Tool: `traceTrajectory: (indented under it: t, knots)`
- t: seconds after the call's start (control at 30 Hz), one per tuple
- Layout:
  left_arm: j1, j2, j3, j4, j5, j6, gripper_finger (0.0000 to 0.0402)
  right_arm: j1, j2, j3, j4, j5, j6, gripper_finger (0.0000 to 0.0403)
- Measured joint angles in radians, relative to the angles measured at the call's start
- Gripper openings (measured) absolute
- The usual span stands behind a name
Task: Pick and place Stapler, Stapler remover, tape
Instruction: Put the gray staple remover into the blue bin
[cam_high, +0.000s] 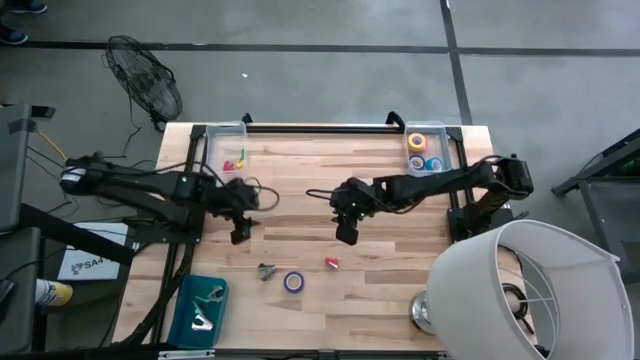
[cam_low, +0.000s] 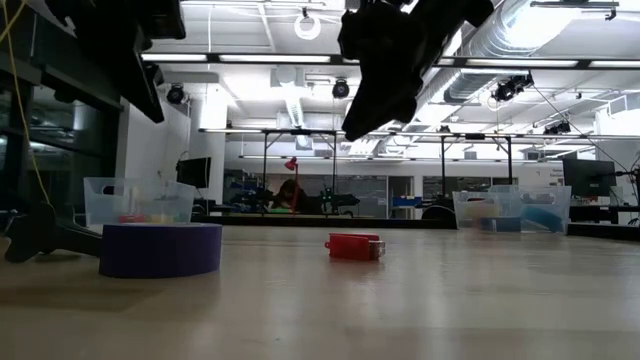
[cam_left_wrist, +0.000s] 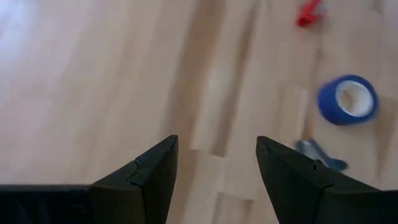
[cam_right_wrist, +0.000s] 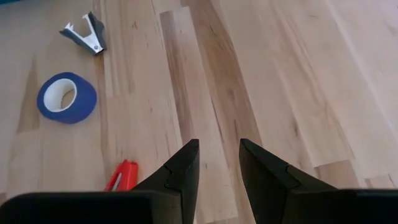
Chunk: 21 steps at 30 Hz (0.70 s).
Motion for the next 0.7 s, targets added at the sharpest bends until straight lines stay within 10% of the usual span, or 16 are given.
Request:
traceTrajectory:
  t: [0.7]
  knots:
    - [-0.259,0.337,0.000,0.291,0.130,-0.064,0.0211,0.075,0.000,0.000,-0.071,0.060,0.128,0.0106]
